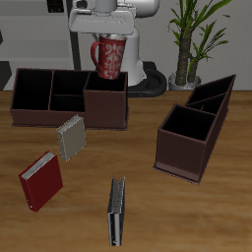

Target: Place the red mug into the back desk caddy's right compartment

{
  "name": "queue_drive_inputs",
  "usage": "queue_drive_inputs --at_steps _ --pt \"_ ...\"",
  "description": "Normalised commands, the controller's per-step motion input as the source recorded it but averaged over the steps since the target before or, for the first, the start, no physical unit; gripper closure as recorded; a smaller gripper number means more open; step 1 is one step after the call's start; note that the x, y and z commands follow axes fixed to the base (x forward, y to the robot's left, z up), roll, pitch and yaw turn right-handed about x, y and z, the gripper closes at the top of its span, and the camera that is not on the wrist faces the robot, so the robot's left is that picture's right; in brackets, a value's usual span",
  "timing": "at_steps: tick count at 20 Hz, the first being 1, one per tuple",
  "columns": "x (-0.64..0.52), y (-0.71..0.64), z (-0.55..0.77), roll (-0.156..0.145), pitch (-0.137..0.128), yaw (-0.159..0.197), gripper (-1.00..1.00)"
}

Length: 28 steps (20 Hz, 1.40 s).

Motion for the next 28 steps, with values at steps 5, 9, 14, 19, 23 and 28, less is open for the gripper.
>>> queue_drive_inputs --at_steps 5,9,14,19,23,28 --pt "-0.14 -0.26 -0.02 -0.028 -0.014 -0.017 1.00" --pt "-0.09 -0.20 -0.17 -0.041 0.005 -0.010 1.00" --pt "0.00 0.07 -0.08 -0.010 0.012 -0.016 1.00" --pt "-0.08 0.11 -0.20 -0.006 0.024 0.035 1.00" --pt "-0.06 0.05 -0.17 -0.012 0.018 0.036 1.00" --pt "-0.01 -0.02 -0.11 -0.017 0.011 0.011 1.00"
